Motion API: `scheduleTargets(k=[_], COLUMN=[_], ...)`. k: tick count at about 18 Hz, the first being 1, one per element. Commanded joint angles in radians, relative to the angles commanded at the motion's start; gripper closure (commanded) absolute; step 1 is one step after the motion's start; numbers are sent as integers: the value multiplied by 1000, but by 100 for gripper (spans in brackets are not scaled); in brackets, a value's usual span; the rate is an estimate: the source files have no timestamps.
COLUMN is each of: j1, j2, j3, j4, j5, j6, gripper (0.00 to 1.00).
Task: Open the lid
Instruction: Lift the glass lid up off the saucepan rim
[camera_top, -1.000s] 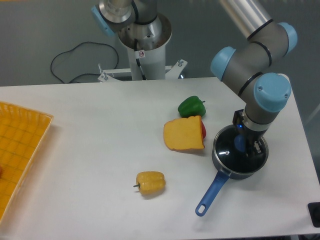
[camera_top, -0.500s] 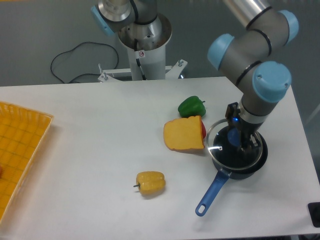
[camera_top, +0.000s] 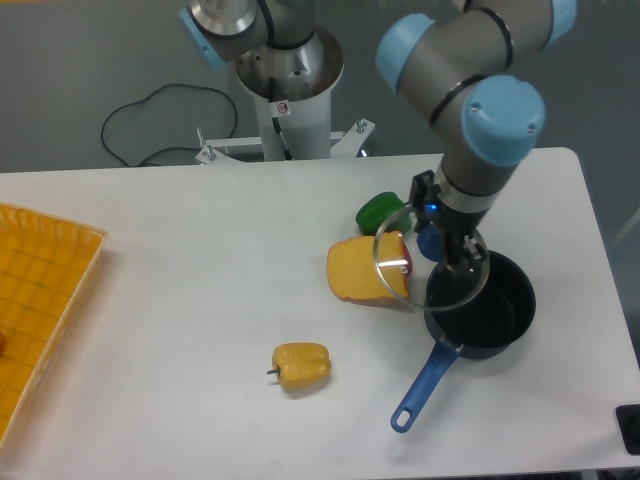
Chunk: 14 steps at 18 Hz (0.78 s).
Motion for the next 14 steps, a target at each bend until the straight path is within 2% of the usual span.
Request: scheduleTargets(k=[6, 14], j1=[-97, -111], j2=[31, 29], j3=[-17, -22], j4=[-11, -5], j5=[-9, -12], j6=[-146, -178], gripper=[48, 48])
